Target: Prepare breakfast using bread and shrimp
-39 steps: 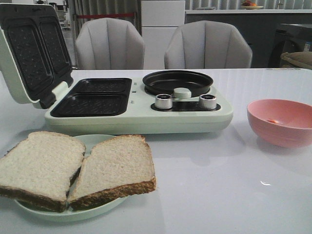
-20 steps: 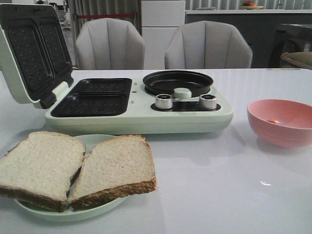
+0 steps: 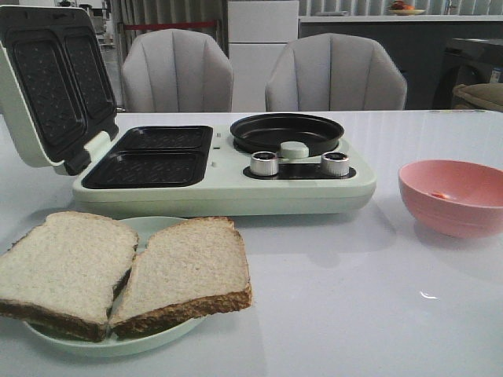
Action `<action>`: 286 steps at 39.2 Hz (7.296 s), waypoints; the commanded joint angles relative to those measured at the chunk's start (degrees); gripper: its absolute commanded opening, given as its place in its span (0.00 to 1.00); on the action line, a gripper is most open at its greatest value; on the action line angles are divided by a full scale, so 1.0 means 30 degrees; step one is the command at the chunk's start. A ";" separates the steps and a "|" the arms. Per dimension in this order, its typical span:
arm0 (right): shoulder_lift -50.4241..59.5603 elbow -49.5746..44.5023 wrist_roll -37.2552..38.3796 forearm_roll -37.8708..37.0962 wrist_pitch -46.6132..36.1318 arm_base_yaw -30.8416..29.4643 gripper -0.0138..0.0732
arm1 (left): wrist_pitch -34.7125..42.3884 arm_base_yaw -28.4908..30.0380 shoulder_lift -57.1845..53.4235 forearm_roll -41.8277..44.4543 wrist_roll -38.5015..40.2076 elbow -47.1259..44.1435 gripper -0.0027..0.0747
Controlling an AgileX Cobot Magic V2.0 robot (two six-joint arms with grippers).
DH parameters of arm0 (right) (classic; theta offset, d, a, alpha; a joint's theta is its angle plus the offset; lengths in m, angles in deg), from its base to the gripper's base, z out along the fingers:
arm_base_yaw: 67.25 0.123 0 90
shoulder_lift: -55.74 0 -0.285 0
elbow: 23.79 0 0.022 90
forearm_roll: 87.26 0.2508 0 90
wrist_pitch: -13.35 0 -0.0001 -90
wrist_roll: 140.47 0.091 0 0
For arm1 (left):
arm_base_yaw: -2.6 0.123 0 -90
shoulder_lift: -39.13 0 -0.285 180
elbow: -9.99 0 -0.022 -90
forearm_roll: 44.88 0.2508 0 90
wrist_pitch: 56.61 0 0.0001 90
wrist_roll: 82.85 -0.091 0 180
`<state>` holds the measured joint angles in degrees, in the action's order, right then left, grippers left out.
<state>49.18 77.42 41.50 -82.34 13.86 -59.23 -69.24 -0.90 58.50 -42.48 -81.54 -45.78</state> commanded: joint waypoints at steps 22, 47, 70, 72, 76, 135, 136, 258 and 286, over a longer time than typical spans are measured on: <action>0.0169 0.0085 -0.0141 -0.0093 -0.1608 0.0026 0.32 | 0.1216 -0.0121 0.0359 -0.0020 0.0076 0.0488 0.63; 0.0169 0.0085 -0.0141 -0.0093 -0.1608 0.0026 0.32 | -0.3758 -0.5602 0.2318 0.7876 -0.1739 -0.0522 0.63; 0.0169 0.0085 -0.0141 -0.0093 -0.1608 0.0026 0.32 | -0.5864 -1.4540 1.3859 1.6291 -0.1739 -0.0522 0.63; 0.0169 0.0085 -0.0141 -0.0093 -0.1608 0.0026 0.32 | -0.5783 -1.4540 1.4862 1.6592 -0.1739 -0.0439 0.63; 0.0169 0.0085 -0.0141 -0.0093 -0.1608 0.0026 0.32 | -0.5431 -1.4540 1.6710 1.7061 -0.1739 -0.0258 0.63; 0.0169 0.0085 -0.0141 -0.0093 -0.1592 0.0026 0.32 | -0.4652 -1.2149 2.2132 2.1877 -0.1739 0.3330 0.18; 0.0169 0.0085 -0.0141 -0.0093 -0.1592 0.0026 0.32 | -0.4674 -1.2149 2.1909 2.1877 -0.1739 0.3330 0.18; 0.0169 0.0085 -0.0141 -0.0093 -0.1588 0.0026 0.32 | 0.1897 -0.5546 3.1178 2.0475 -0.0221 1.7576 0.78; 0.0169 0.0085 -0.0141 -0.0093 -0.1588 0.0026 0.32 | -0.3019 -0.6204 1.8684 0.4436 -0.0221 1.6793 0.77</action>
<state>49.18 77.42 41.51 -82.34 13.86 -59.23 -77.85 -20.28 120.35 -22.71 -82.85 3.11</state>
